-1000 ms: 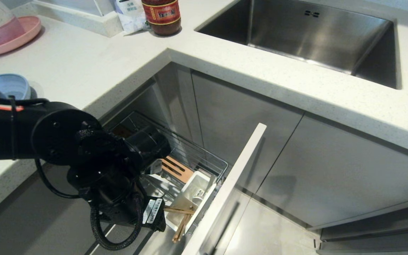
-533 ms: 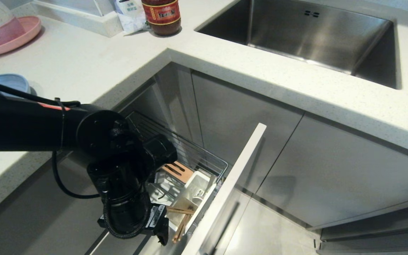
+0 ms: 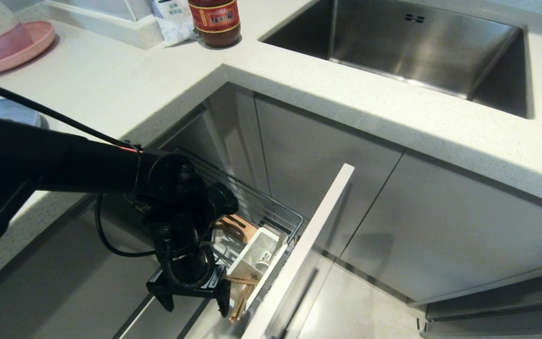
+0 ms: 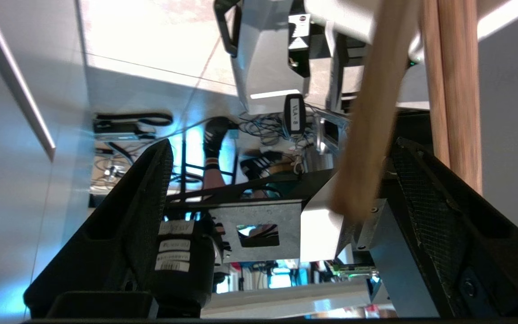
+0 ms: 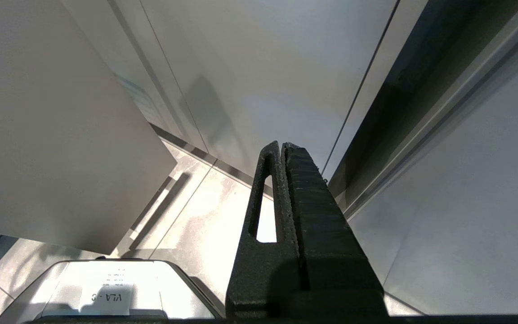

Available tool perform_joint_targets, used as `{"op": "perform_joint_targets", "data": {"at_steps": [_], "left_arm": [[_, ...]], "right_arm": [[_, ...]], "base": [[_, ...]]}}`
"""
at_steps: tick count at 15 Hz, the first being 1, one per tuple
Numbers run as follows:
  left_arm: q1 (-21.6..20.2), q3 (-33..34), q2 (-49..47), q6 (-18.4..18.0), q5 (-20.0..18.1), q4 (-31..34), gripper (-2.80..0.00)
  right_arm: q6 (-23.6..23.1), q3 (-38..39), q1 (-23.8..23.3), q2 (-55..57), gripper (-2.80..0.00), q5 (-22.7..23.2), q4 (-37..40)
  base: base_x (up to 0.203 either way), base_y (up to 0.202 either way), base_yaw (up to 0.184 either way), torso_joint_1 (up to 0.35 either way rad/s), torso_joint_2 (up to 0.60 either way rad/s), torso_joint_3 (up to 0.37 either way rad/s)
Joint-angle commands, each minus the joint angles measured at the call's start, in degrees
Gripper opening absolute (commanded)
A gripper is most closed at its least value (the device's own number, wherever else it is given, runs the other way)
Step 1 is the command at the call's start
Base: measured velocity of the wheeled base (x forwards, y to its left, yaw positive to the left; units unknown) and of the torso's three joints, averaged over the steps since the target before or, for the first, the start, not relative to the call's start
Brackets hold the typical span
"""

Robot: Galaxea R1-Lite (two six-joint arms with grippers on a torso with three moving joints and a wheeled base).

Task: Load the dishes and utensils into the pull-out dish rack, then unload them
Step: Take the chopsticks out of the cupboard

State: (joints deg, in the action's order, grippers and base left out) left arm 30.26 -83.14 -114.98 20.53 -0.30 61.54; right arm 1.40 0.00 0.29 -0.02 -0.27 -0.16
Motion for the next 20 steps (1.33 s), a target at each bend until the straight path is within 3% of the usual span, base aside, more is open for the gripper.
{"op": "perform_joint_targets", "data": {"at_steps": [1,4,20], "left_arm": [[-1.24,-1.34,-2.54,-1.04,-0.60,0.42,0.00],[-1.32,-3.40,-4.72,-1.94,-3.38,1.76,0.00],[-3.98,-8.97,-8.42,-2.15,-8.06,2.03,0.00]], "right_arm": [[0.00,0.09,0.05,-0.23,-2.80,0.00,-0.02],[0.00,0.09,0.02,-0.18,-2.80,0.00,-0.02],[0.00,0.09,0.06,-0.24,-2.80,0.00,-0.02]], "base": [[0.000,0.000,0.000,0.000,0.00,0.000],[0.000,0.000,0.000,0.000,0.00,0.000],[0.000,0.000,0.000,0.000,0.00,0.000]]}}
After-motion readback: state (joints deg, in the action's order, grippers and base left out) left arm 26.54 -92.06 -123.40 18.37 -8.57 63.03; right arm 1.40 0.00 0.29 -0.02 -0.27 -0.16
